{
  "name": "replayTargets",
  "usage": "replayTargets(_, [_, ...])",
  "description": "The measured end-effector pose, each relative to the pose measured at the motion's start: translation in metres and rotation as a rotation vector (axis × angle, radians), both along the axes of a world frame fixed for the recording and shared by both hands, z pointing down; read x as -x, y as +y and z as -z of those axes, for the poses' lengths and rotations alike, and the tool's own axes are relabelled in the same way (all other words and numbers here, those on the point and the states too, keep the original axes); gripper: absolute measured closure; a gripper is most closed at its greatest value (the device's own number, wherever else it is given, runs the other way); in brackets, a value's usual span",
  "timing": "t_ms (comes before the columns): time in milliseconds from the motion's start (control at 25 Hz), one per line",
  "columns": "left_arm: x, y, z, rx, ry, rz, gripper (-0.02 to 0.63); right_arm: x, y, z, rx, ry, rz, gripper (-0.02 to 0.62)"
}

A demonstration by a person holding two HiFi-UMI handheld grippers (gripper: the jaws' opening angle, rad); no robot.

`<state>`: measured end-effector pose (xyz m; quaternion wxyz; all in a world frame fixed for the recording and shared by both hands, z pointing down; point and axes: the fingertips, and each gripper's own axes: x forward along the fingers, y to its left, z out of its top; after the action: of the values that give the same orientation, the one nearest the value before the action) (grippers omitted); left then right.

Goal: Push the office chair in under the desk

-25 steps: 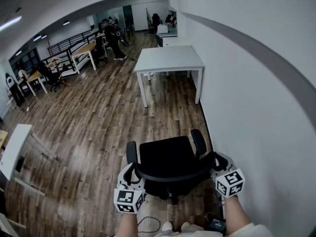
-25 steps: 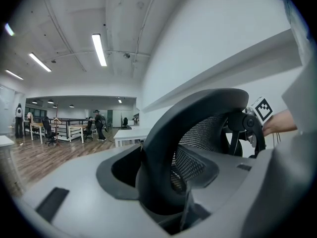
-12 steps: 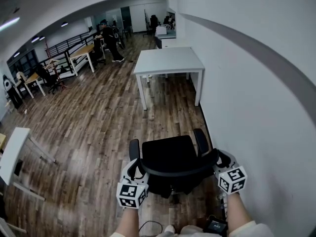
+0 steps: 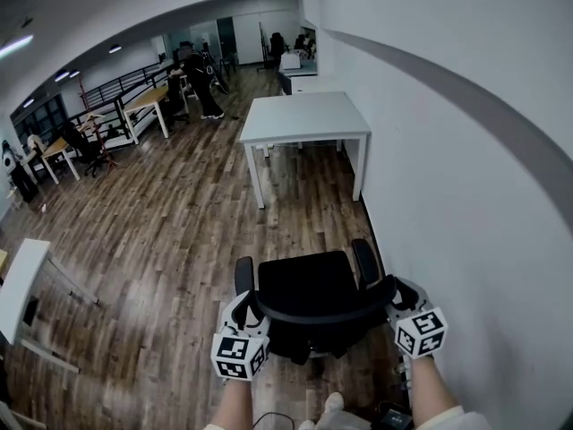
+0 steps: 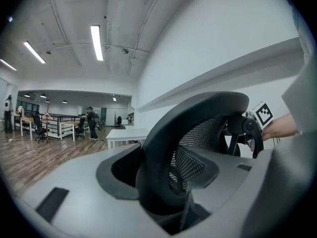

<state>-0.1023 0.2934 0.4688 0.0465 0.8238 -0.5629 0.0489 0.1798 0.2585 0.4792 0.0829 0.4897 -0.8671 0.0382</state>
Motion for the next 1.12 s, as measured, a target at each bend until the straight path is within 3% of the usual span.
replayTargets(1120, [0.004,-0.111,-0.004,0.014,0.012,0.043,0.391,0.003,-0.101,0.003,-0.017,-0.018,-0.006,0.385])
